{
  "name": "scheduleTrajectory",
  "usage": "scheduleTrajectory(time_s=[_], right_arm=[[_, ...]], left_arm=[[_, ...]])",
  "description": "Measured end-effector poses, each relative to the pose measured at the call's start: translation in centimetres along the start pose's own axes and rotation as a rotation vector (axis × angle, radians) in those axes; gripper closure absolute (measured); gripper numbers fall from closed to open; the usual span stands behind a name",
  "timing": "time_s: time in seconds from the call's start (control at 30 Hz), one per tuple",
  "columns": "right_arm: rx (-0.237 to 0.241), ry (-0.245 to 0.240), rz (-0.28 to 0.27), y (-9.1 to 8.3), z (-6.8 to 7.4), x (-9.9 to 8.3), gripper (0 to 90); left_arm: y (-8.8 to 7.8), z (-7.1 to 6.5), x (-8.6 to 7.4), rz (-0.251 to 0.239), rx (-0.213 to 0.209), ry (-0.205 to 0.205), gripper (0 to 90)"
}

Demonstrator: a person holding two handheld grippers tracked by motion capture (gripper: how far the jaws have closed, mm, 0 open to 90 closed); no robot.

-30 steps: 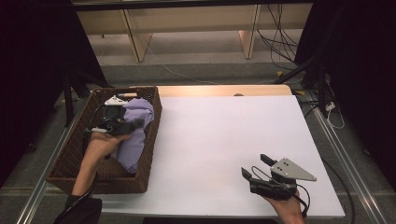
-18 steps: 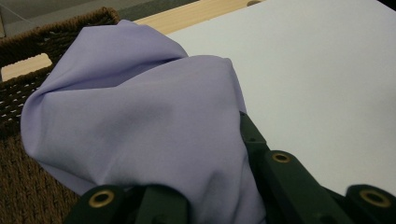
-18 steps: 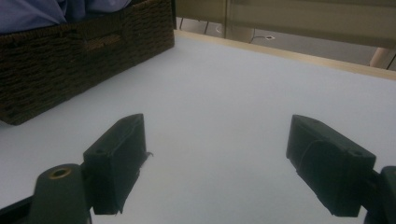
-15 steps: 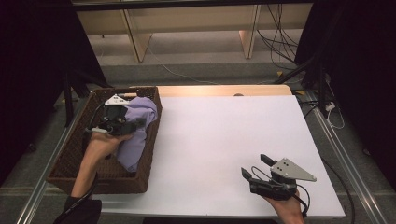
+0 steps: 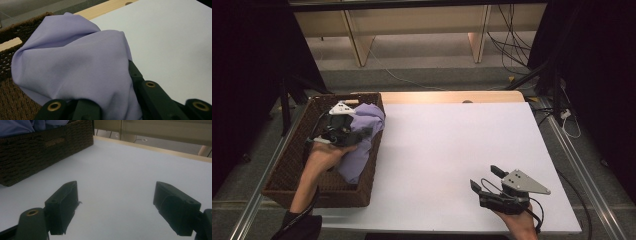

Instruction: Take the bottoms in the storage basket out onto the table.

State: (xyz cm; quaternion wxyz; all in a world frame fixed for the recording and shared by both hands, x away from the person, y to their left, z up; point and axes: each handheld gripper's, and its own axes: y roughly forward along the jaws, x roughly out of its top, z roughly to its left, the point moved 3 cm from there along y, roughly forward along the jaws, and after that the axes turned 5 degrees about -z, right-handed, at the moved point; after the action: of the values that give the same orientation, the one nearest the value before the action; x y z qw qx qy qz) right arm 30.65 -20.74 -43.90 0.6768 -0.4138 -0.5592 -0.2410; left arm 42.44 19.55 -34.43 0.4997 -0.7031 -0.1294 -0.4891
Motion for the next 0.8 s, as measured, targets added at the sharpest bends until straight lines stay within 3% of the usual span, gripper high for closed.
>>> scheduleTrajectory(time_s=[0.8], right_arm=[[0.0,-0.002,0.004,0.0,0.0,-0.1,21.2]], left_arm=[[0.0,-2.3,0.5,0.004,-0.021,0.063,77.1]])
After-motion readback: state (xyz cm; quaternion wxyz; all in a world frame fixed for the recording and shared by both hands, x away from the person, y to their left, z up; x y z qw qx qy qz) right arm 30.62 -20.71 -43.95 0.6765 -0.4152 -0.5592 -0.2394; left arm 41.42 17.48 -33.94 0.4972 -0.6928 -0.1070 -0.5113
